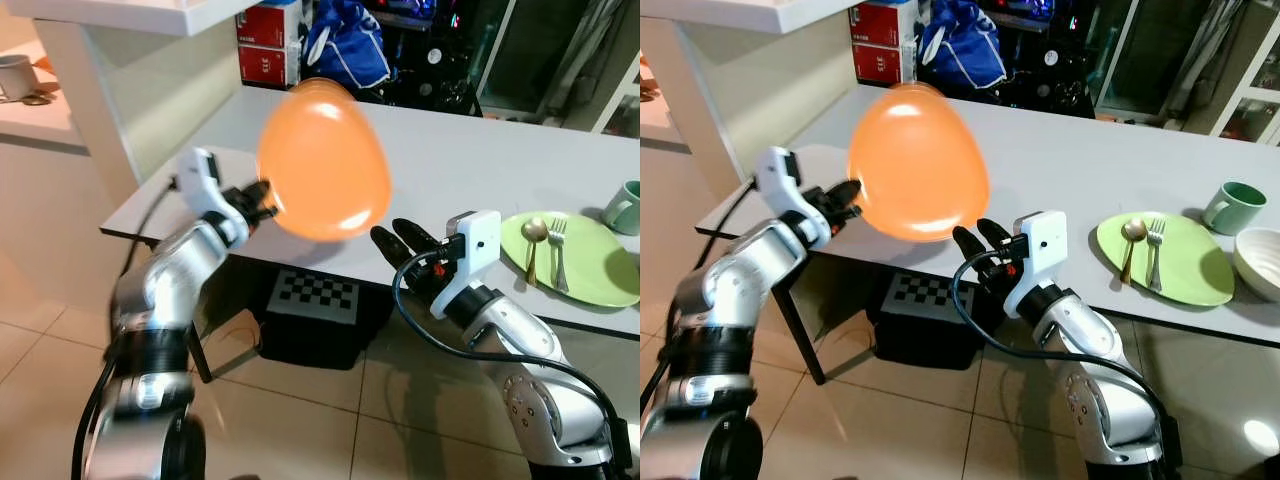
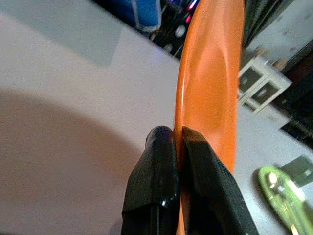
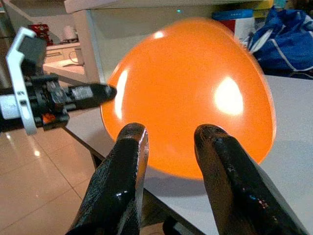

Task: Setting the table

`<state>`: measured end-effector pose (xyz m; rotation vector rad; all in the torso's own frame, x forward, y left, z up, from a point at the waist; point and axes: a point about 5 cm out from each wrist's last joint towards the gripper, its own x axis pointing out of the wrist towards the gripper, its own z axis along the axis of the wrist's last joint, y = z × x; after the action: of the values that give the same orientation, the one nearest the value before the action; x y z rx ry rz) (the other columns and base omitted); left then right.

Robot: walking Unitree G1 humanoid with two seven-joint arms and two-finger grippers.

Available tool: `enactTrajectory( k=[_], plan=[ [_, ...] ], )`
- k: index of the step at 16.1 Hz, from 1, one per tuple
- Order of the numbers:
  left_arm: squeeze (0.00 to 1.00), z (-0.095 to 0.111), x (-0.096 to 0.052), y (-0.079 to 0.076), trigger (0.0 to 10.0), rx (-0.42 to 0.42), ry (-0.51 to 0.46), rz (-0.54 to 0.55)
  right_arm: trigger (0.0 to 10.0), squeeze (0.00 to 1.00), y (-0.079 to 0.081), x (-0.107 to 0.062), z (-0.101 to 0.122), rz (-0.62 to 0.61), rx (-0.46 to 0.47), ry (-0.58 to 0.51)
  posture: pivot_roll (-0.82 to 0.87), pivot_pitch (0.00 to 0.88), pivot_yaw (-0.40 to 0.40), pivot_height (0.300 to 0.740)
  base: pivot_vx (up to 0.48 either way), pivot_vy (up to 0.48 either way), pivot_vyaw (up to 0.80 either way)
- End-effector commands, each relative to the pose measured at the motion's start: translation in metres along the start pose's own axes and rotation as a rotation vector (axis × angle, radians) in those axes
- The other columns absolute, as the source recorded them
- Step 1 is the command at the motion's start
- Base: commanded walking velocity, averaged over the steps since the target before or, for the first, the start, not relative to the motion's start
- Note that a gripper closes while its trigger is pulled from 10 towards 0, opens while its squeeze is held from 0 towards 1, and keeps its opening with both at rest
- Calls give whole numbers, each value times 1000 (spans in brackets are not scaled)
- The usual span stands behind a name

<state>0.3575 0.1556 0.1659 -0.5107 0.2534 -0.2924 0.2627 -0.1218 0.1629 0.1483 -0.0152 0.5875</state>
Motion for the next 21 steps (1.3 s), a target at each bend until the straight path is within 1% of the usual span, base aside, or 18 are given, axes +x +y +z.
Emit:
enactTrajectory(
  k=[1, 2, 3, 5, 6, 7, 9, 10, 11, 12, 13, 15, 16, 17, 18, 21],
  plan=[
    [0, 6, 5, -6, 10000, 23, -4, -20, 10000, 0, 0, 1, 4, -1, -28, 5, 24, 0, -18, 740, 0, 0, 0],
    [0, 1, 13, -2, 10000, 18, 43, 7, 10000, 0, 0, 1, 2, -17, -38, 19, 23, 0, -17, 740, 0, 0, 0],
    [0, 1, 20, 3, 10000, -12, 49, 38, 10000, 0, 1, 2, 2, -23, -42, 21, 22, 0, -15, 740, 0, 0, 0],
    [0, 6, 25, 6, 10000, -39, 31, 55, 10000, 0, 4, 1, 1, -25, -40, 24, 18, 0, -12, 740, 0, 0, 0],
    [0, 9, 27, 5, 10000, -37, 10, 51, 10000, 0, 4, 1, 1, -29, -38, 22, 16, 0, -11, 740, 0, 0, 0],
    [0, 14, 30, 1, 10000, -49, -28, 16, 10000, 0, 4, 1, 1, -42, -35, 20, 17, 0, -12, 740, 0, 0, 0],
    [0, 13, 31, 0, 10000, -40, -27, 7, 10000, 0, 4, 1, 0, -42, -31, 22, 19, 0, -15, 740, 0, 0, 0],
    [0, 16, 31, 1, 10000, -13, -59, 25, 10000, 0, 5, 0, 0, -43, -31, 20, 16, 0, -13, 740, 0, 0, 0],
    [0, 23, 30, 0, 10000, 83, -90, 43, 10000, 0, 4, 0, 2, -52, -34, 12, 12, 0, -9, 740, 0, 0, 0],
    [0, 34, 24, -10, 10000, 269, -171, 30, 10000, 0, 0, -1, 5, -91, -35, -9, 13, 0, -8, 740, 0, 0, 0],
    [0, 39, 16, -22, 10000, 396, -263, 3, 10000, 0, -8, -1, 8, -170, -32, -33, 18, 0, -13, 740, 0, 0, 0],
    [0, 36, 10, -26, 10000, 464, -305, -11, 10000, 0, -9, 3, 11, -184, -31, -55, 25, 0, -19, 740, 0, 0, 0],
    [0, 36, 7, -30, 10000, 481, -321, -28, 10000, 0, -8, 4, 11, -186, -23, -57, 26, 0, -19, 740, 0, 0, 0],
    [0, 39, 3, -35, 10000, 489, -348, -54, 10000, 0, -8, 5, 10, -191, -12, -59, 25, 0, -16, 740, 251, 0, 0],
    [0, 41, 2, -37, 10000, 490, -360, -61, 10000, 0, -7, 5, 10, -193, -11, -61, 25, 0, -16, 740, 304, 0, 0],
    [0, 43, 0, -37, 10000, 504, -367, -61, 10000, 0, -8, 6, 10, -196, -16, -67, 27, 0, -14, 740, 349, 0, 0]
  ],
)
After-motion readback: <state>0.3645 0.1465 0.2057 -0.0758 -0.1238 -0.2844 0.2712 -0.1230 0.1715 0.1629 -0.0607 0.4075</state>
